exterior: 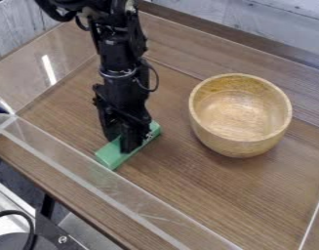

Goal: Put the green block in the brown bowl

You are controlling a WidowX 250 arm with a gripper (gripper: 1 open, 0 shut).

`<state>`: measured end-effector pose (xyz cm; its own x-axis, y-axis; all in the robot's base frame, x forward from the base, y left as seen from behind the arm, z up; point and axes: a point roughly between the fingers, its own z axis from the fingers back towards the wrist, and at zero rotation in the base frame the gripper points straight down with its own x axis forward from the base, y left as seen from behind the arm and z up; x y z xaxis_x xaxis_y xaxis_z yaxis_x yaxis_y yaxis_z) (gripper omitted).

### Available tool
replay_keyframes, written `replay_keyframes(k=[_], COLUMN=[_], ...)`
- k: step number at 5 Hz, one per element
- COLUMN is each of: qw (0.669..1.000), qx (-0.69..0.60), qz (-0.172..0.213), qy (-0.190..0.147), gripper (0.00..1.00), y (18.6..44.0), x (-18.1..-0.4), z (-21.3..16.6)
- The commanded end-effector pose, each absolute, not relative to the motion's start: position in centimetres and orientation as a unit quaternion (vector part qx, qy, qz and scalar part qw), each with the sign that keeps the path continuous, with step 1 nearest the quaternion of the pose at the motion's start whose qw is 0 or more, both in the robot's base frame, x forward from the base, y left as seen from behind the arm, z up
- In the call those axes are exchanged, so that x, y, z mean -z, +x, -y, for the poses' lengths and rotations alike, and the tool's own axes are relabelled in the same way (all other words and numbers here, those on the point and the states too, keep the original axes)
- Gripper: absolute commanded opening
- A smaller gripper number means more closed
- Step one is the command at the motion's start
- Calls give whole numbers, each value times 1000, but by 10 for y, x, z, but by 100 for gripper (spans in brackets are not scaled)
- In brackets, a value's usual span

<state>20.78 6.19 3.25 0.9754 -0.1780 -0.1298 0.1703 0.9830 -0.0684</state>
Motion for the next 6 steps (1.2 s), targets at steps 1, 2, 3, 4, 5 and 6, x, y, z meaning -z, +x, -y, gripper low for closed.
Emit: replay_keyframes(k=[1, 2, 3, 4, 5, 6], qw=[995, 995, 996, 996, 996, 996], qx=[88, 85, 82, 79, 77, 74], qz=[-39, -39, -40, -39, -38, -36], qy=[-20, -21, -23, -24, -26, -28], gripper=[0, 0, 0, 0, 0, 0], y=[219, 220, 220, 220, 221, 223], x=[-49, -52, -54, -57, -61, -66], z=[-63, -62, -62, -61, -60, -59])
